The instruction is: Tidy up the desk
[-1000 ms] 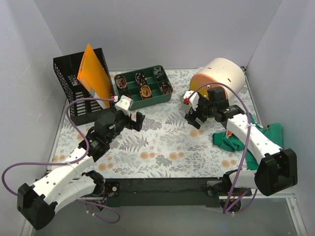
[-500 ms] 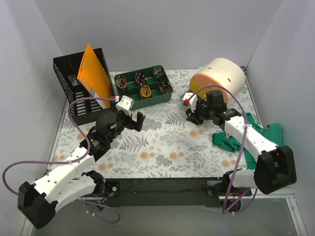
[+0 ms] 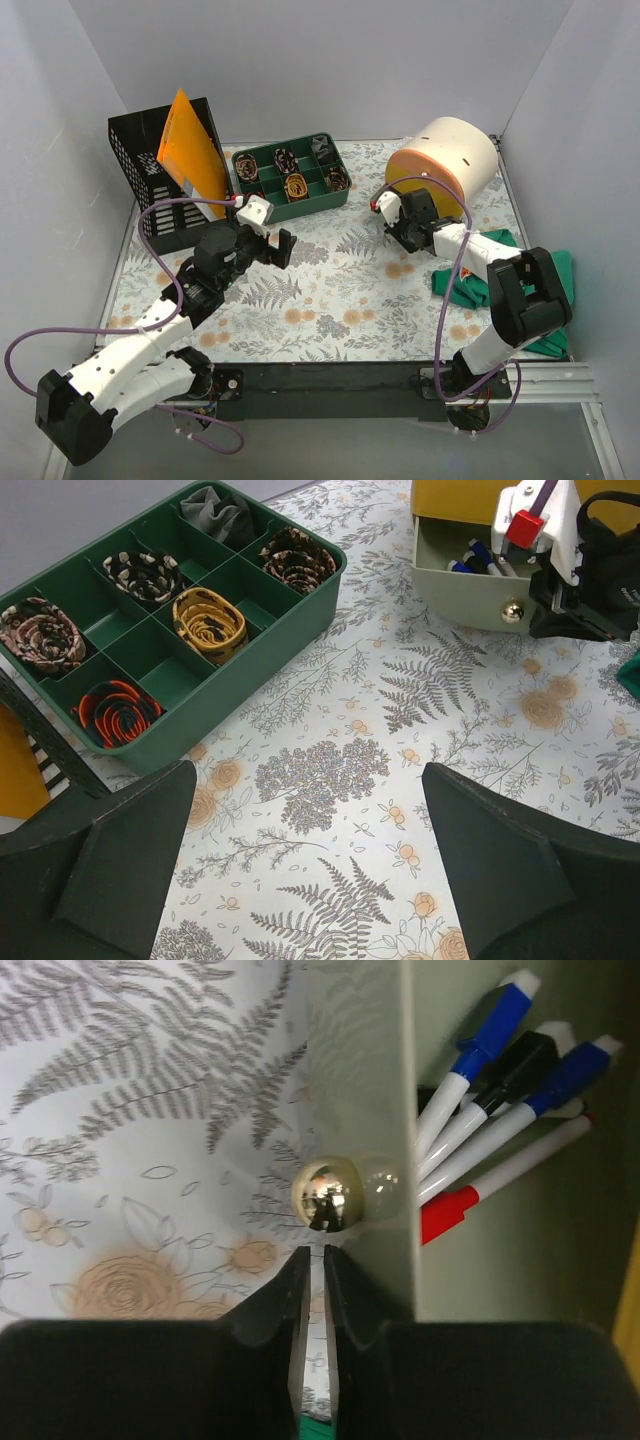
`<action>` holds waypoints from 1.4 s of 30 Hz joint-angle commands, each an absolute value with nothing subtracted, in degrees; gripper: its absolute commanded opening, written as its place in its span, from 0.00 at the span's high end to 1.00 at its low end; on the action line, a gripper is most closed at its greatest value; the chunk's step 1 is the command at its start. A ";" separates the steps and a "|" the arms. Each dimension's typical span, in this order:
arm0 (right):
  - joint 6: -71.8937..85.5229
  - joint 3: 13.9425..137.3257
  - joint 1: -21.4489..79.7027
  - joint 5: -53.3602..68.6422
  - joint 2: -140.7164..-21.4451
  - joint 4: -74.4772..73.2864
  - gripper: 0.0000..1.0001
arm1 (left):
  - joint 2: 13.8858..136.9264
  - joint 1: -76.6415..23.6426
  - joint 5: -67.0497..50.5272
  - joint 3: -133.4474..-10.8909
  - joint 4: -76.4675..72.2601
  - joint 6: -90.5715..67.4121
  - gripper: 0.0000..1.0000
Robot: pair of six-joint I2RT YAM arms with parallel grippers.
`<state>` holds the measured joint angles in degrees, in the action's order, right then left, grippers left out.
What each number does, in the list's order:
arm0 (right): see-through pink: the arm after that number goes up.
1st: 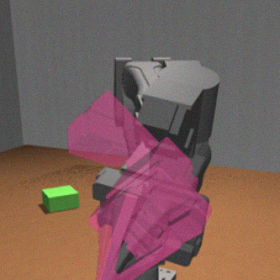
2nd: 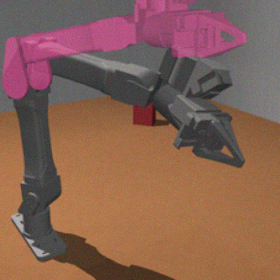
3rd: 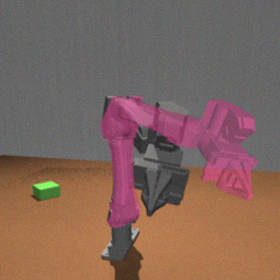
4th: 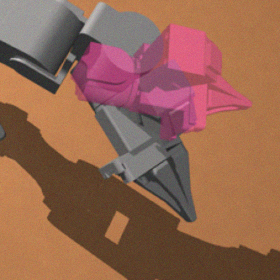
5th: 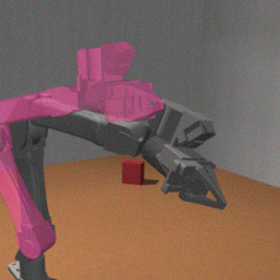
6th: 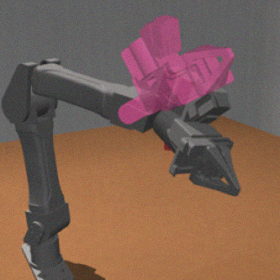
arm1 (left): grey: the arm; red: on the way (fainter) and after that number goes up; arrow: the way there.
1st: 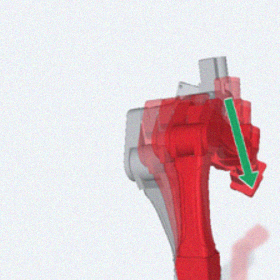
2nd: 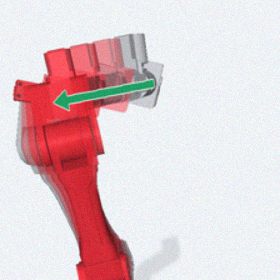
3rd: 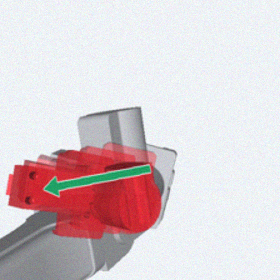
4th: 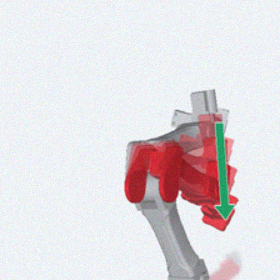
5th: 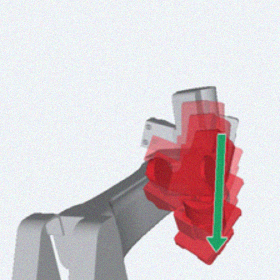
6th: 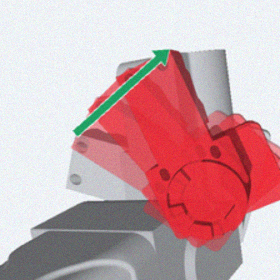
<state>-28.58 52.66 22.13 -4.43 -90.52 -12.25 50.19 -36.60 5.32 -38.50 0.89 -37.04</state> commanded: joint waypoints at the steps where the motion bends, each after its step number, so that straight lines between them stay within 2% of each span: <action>1: -29.61 55.46 22.06 -16.07 -91.93 -3.96 0.79 | 48.87 -36.56 4.40 -39.02 0.53 -36.56 0.02; 6: -31.64 59.23 21.53 -19.86 -95.27 -2.11 0.72 | 48.69 -36.56 4.39 -39.20 0.62 -36.56 0.02; 11: -33.31 60.73 20.04 -21.53 -97.03 -0.53 0.55 | 48.52 -36.65 4.40 -39.11 0.61 -36.56 0.02; 16: -34.28 61.44 19.07 -21.62 -96.95 -0.53 0.49 | 48.34 -36.56 4.22 -39.11 0.61 -36.56 0.02; 18: -35.24 61.26 19.16 -19.53 -95.55 -2.10 0.47 | 48.43 -36.56 4.22 -39.11 0.53 -36.56 0.02; 21: -37.08 61.78 19.25 -5.58 -91.25 -13.03 0.45 | 48.16 -36.65 4.22 -39.11 0.53 -36.74 0.02; 22: -38.31 62.05 19.25 3.42 -89.84 -16.14 0.41 | 48.25 -36.65 4.31 -39.11 0.53 -36.83 0.02; 25: -38.06 60.83 19.16 12.45 -82.55 -20.65 0.23 | 48.16 -36.56 4.22 -39.20 0.44 -37.79 0.02; 26: -37.45 59.43 19.07 12.74 -80.44 -20.65 0.06 | 48.16 -36.56 3.87 -39.46 0.61 -38.40 0.02; 27: -37.18 58.72 18.90 13.18 -76.33 -20.57 0.02 | 48.25 -36.56 3.95 -39.55 0.70 -38.93 0.02; 31: -30.26 55.82 15.57 12.92 -66.29 -14.53 0.02 | 48.95 -35.25 5.01 -39.81 0.35 -44.98 0.02; 36: -16.30 54.67 2.47 18.37 -56.10 -9.41 0.02 | 53.25 -24.10 -6.47 -45.96 1.76 -57.00 0.02; 38: -14.42 55.02 0.62 17.85 -54.41 -9.23 0.02 | 53.44 -19.89 -8.34 -46.67 1.32 -60.63 0.02; 42: -13.01 55.28 0.53 13.29 -50.46 -9.67 0.02 | 51.25 -18.90 -5.81 -47.72 1.75 -63.46 0.02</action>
<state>-18.46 55.35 0.51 14.70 -53.15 -11.86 53.76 -19.84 -4.23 -44.93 1.39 -57.34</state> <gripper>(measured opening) 0.984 0.983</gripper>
